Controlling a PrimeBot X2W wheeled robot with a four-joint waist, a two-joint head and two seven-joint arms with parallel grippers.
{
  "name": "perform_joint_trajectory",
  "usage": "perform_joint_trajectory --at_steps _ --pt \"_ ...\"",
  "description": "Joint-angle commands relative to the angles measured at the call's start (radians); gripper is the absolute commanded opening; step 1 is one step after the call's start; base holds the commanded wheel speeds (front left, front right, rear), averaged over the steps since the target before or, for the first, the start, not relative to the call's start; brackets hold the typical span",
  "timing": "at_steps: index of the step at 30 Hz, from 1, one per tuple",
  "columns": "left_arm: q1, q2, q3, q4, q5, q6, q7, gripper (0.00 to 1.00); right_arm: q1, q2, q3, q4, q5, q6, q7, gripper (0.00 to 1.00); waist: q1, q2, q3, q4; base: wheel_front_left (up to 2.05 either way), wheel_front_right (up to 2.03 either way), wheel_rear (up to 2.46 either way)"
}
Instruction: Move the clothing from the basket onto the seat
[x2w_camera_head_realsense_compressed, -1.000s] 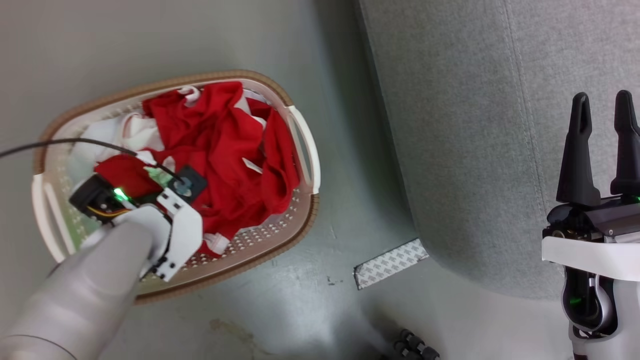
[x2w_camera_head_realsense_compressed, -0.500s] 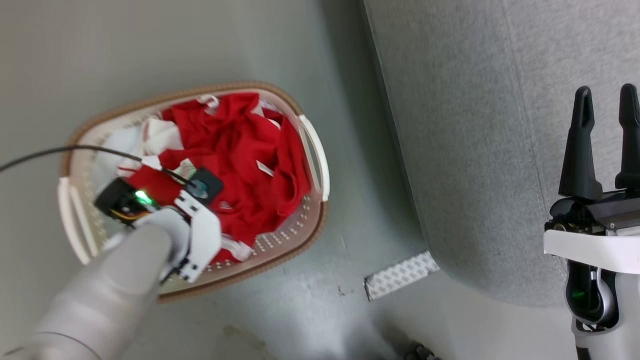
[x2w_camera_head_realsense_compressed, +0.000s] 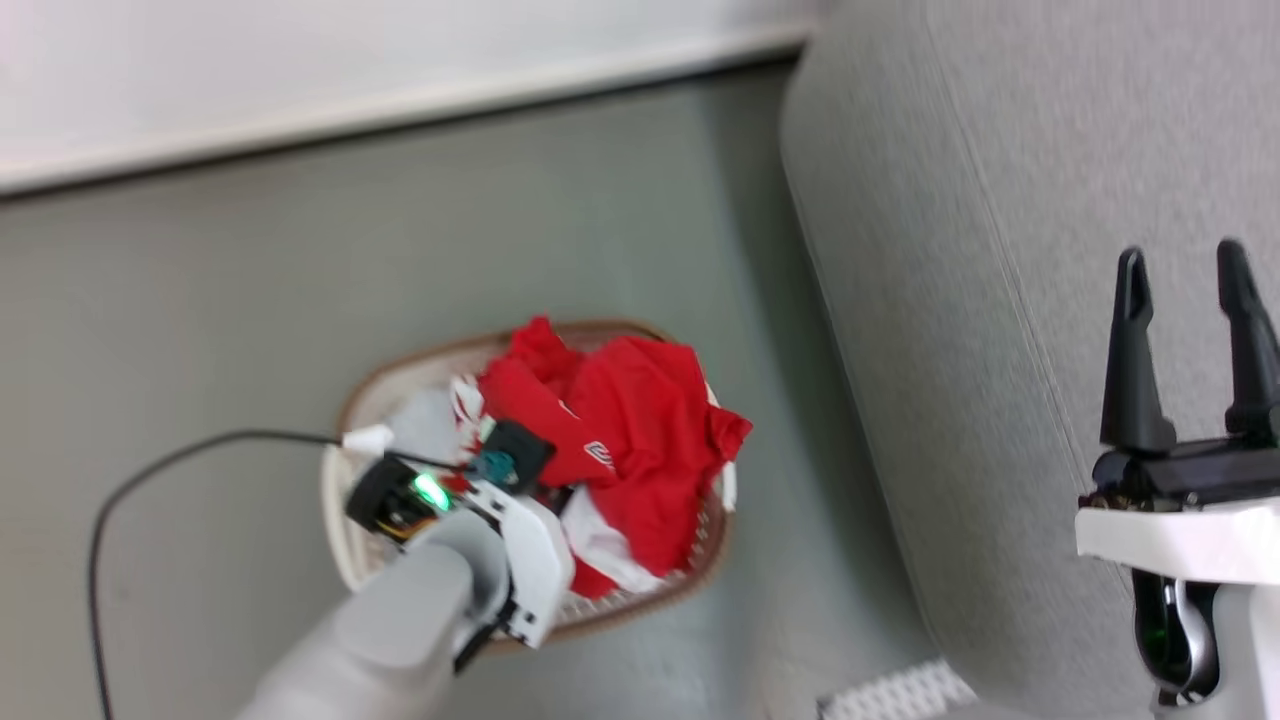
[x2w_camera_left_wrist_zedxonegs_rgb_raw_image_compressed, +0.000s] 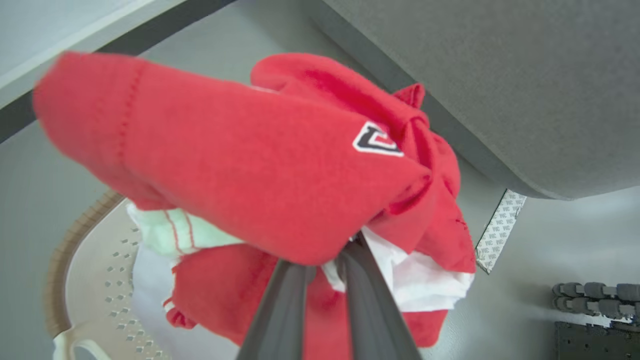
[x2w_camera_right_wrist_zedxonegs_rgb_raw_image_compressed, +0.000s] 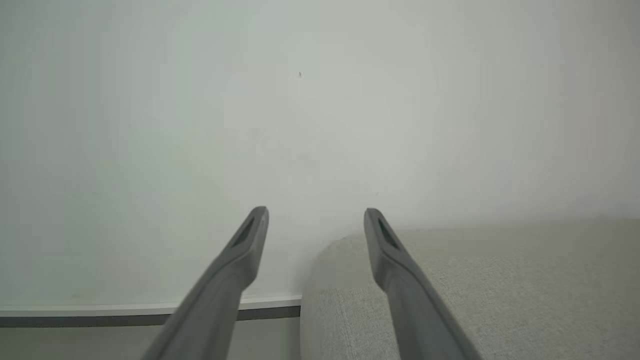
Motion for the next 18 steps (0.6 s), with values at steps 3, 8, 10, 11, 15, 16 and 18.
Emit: perform_joint_trajectory --at_steps 3,8,10,11,15,16,18 --pt "0.055 -0.024 0.006 -0.028 -0.055 0.002 -0.046 0.00 0.047 -0.002 -0.007 0.023 -0.029 -0.002 0.000 1.00 0.0001 0.0000 -0.199 0.125 0.00 0.00 0.00" --pt "0.085 -0.035 0.012 -0.059 -0.094 0.002 -0.074 0.00 0.081 -0.005 -0.011 0.044 -0.039 -0.002 0.000 1.00 0.0001 0.0000 -0.285 0.166 0.00 0.00 0.00" --pt "0.100 -0.039 0.019 -0.083 -0.110 0.002 -0.084 0.00 0.099 -0.013 -0.012 0.054 -0.034 -0.002 0.000 1.00 0.0001 0.0000 -0.324 0.184 0.00 0.00 0.00" --pt "0.104 -0.038 0.021 -0.096 -0.114 0.002 -0.088 0.00 0.110 -0.018 -0.013 0.058 -0.029 -0.002 0.000 1.00 0.0001 0.0000 -0.343 0.193 0.00 0.00 0.00" --pt "0.118 -0.032 0.038 -0.156 -0.139 0.003 -0.099 0.00 0.149 -0.033 -0.007 0.077 -0.015 -0.002 0.000 1.00 0.0001 0.0000 -0.407 0.224 0.00 0.00 0.00" --pt "0.120 -0.030 0.045 -0.175 -0.146 0.003 -0.100 0.00 0.158 -0.036 -0.005 0.081 -0.012 -0.002 0.000 1.00 0.0001 0.0000 -0.420 0.231 0.00 0.00 0.00" --pt "0.123 -0.025 0.060 -0.213 -0.149 0.008 -0.101 0.00 0.177 -0.037 0.003 0.088 -0.003 -0.002 0.000 1.00 0.0001 0.0000 -0.446 0.243 0.00 0.00 0.00"
